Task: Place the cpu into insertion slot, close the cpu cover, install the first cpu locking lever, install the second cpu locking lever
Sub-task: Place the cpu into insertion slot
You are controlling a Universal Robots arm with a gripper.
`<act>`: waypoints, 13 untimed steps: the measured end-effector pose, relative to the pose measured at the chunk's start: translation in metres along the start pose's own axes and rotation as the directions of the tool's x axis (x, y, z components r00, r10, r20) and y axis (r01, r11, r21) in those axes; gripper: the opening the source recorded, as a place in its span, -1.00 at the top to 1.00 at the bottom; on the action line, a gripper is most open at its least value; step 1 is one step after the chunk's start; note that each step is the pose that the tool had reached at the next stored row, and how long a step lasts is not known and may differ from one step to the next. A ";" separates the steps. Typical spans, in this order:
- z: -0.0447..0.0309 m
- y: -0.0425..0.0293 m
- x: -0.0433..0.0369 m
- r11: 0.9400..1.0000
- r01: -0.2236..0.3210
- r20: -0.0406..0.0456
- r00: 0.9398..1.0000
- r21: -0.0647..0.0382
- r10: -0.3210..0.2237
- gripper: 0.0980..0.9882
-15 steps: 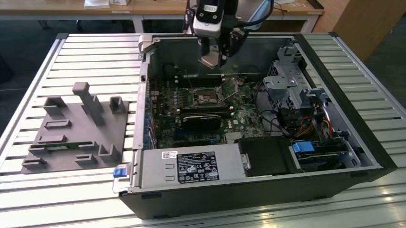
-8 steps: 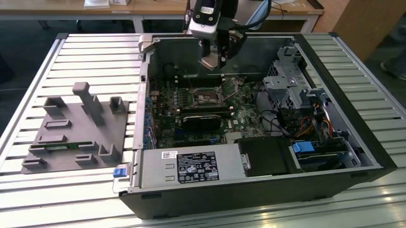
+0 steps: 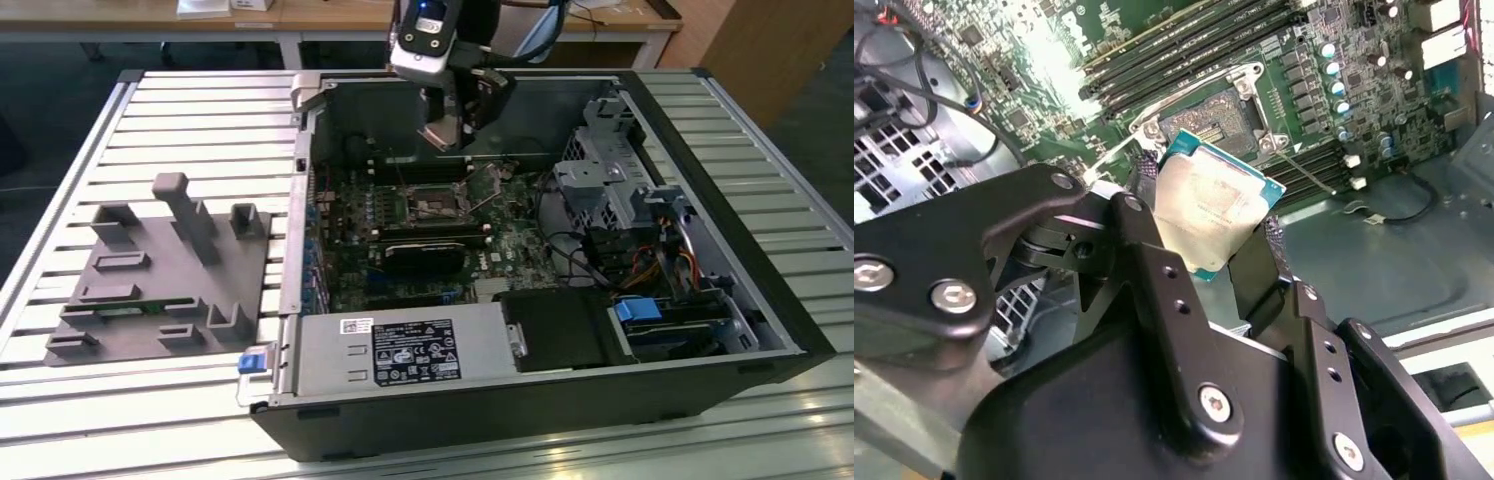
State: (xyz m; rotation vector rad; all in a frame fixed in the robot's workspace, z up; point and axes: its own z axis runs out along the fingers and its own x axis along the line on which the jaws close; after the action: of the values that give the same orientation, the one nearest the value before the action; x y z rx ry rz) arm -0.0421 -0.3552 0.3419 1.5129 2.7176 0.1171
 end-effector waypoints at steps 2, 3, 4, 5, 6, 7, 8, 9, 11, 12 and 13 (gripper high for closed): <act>0.0017 -0.0001 0.0000 0.999 -0.032 0.003 0.999 0.000 0.032 0.01; 0.0025 -0.0002 0.0000 0.999 -0.049 0.004 0.999 0.000 0.049 0.01; 0.0033 -0.0003 -0.0001 0.998 -0.065 0.006 0.998 0.000 0.065 0.01; 0.0042 -0.0004 -0.0001 0.997 -0.081 0.007 0.997 -0.001 0.081 0.01; 0.0050 -0.0004 -0.0001 0.995 -0.098 0.009 0.995 -0.001 0.098 0.01; 0.0058 -0.0005 -0.0001 0.993 -0.114 0.010 0.993 -0.001 0.114 0.01; 0.0068 -0.0006 -0.0001 0.991 -0.132 0.012 0.991 -0.001 0.132 0.01; 0.0077 -0.0006 -0.0001 0.989 -0.148 0.013 0.989 -0.002 0.148 0.01; 0.0093 -0.0008 -0.0001 0.983 -0.181 0.016 0.983 -0.002 0.181 0.01; 0.0102 -0.0008 -0.0001 0.980 -0.197 0.017 0.980 -0.003 0.197 0.01; 0.0119 -0.0010 -0.0001 0.973 -0.230 0.020 0.973 -0.003 0.231 0.01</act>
State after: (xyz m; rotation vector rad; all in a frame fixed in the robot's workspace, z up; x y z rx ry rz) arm -0.0421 -0.3552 0.3300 1.8137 2.5155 0.1069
